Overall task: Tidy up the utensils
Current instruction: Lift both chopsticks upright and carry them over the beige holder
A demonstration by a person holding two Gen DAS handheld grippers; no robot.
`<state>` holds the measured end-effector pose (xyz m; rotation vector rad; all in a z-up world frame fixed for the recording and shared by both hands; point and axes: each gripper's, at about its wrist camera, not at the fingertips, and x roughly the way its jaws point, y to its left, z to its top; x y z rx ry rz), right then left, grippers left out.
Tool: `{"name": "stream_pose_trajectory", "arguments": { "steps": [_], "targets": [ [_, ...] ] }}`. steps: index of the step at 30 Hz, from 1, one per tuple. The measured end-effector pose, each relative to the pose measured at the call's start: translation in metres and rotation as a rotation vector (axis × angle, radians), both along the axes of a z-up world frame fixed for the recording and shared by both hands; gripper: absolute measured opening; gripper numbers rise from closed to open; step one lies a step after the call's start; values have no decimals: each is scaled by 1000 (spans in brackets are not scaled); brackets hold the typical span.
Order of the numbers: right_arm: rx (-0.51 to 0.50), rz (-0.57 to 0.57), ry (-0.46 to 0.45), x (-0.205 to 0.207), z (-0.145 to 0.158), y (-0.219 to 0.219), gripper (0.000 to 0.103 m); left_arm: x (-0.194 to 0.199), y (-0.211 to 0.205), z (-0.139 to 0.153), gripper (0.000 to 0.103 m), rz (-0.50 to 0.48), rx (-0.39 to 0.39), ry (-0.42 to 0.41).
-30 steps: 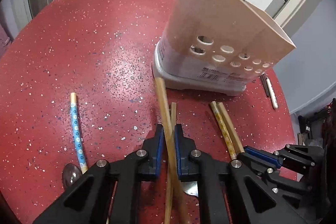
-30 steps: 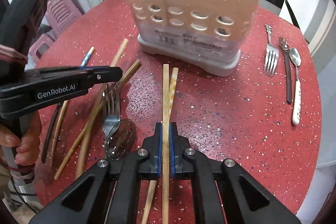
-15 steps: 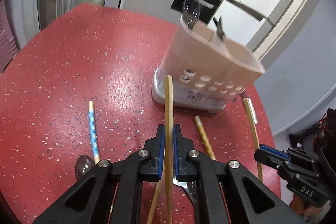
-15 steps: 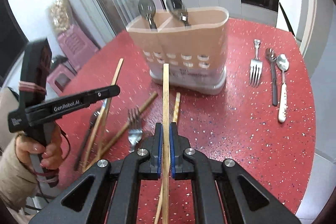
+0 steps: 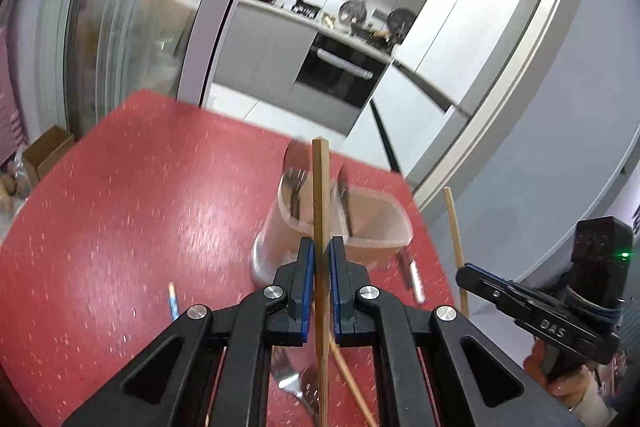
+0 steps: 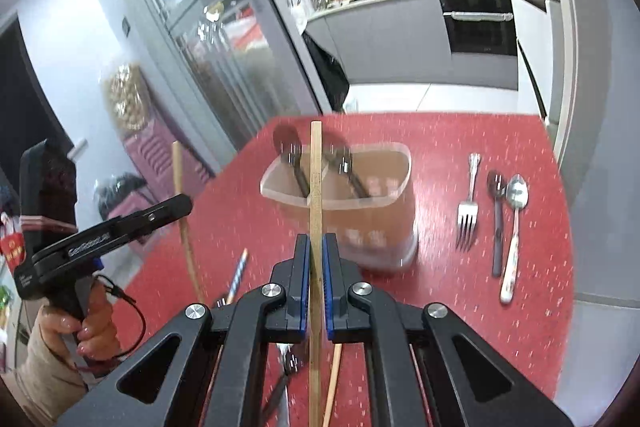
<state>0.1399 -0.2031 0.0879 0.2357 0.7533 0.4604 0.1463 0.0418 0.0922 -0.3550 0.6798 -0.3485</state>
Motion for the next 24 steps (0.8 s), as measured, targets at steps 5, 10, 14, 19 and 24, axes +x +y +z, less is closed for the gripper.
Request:
{"name": "stream_pose_trajectory", "arguments": {
  "steps": [5, 10, 14, 19, 24],
  "targets": [
    [23, -44, -57, 22, 27, -6, 7, 16, -1, 44, 33, 14, 11, -81],
    [48, -85, -115, 48, 49, -6, 7, 40, 0, 79, 32, 31, 15, -156],
    [58, -108, -154, 75, 57, 0, 7, 67, -9, 92, 32, 46, 40, -198],
    [47, -132, -200, 104, 57, 8, 7, 103, -19, 87, 32, 77, 57, -212],
    [6, -148, -248, 130, 49, 17, 7, 129, -28, 72, 32, 110, 78, -230]
  ]
}}
